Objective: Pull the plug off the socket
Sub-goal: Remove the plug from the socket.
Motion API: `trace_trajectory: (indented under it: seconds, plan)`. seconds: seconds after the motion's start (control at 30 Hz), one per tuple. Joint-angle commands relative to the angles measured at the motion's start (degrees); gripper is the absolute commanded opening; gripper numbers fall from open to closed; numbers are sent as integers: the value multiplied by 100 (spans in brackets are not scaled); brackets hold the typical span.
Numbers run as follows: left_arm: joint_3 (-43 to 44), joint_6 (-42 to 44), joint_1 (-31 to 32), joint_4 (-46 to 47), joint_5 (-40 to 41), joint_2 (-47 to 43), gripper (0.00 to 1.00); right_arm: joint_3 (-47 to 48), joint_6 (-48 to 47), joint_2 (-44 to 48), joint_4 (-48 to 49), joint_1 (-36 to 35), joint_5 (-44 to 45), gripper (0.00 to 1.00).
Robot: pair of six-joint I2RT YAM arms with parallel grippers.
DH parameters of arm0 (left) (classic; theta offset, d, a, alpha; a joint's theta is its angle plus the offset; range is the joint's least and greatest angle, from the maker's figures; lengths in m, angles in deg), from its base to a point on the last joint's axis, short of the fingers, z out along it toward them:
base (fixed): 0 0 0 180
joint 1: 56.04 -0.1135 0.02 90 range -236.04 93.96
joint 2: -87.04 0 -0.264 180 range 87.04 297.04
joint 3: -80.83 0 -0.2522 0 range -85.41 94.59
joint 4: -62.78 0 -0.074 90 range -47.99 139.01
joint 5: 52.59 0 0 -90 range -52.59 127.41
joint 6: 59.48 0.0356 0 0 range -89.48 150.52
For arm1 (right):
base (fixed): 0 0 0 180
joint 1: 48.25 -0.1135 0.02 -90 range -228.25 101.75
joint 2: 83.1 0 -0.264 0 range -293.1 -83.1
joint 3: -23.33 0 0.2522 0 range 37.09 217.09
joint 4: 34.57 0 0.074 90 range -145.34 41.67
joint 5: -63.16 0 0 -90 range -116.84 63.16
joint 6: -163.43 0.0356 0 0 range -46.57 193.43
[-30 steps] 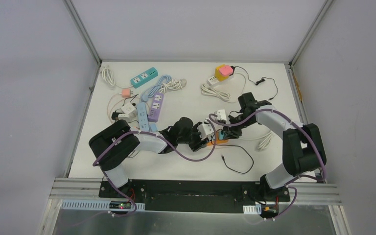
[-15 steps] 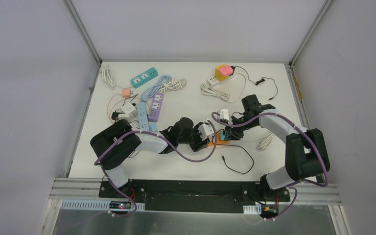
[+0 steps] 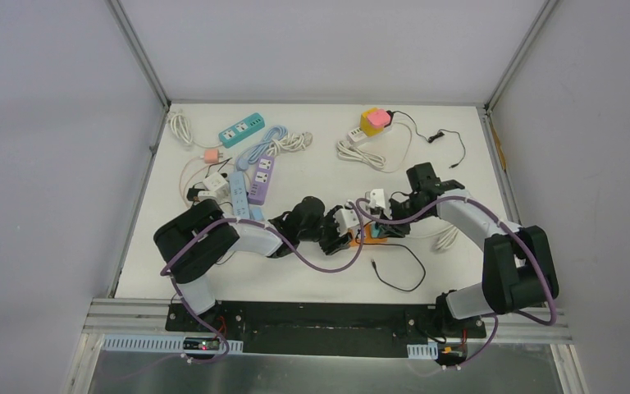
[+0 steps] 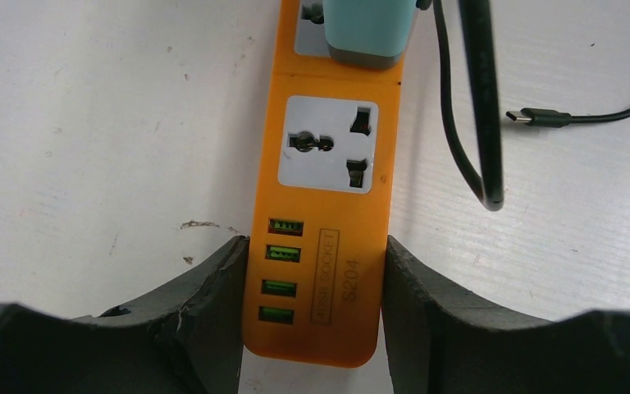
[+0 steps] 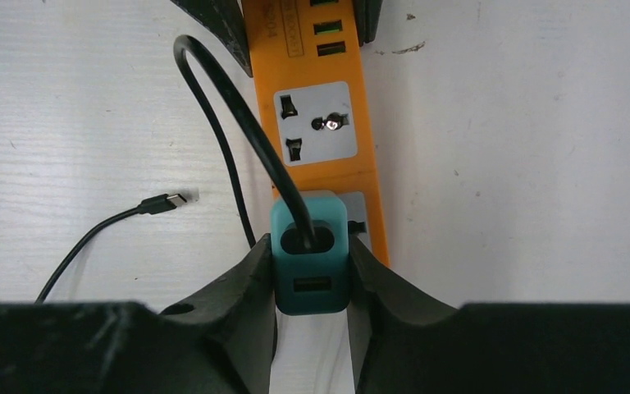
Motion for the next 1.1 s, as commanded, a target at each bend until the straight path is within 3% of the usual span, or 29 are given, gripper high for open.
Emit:
trace_trajectory:
  seconds: [0.0, 0.1, 0.17, 0.3, 0.4, 0.6, 0.67, 0.83, 0.9, 1.07]
  plan:
    - [2, -297, 75, -266, -51, 289, 0, 225, 345, 32, -136, 28, -708, 0]
    - [-19, -338, 71, -229, -49, 314, 0, 142, 723, 113, 396, 31, 246, 0]
    - [-18, -368, 75, -192, -59, 339, 0, 88, 551, 132, 368, 12, 433, 0]
    - [38, -387, 64, -202, -109, 405, 0, -111, -1088, 290, -617, -322, 288, 0]
    - [61, -403, 46, -204, -145, 446, 0, -201, -1612, 357, -1029, -401, 34, 0]
    - [70, -439, 39, -213, -148, 458, 0, 236, 917, 81, -59, 352, -965, 0]
    - [62, -455, 36, -205, -156, 457, 0, 416, 1224, -86, -67, 608, -1208, 0]
    - [118, -508, 31, -217, -183, 518, 0, -104, -531, 412, -509, -20, -130, 0]
    - [148, -521, 21, -239, -183, 540, 0, -145, -1250, 423, -1032, -123, -194, 0]
    - [211, -596, -13, -278, -199, 573, 0, -10, -1300, 380, -1324, -143, -650, 0]
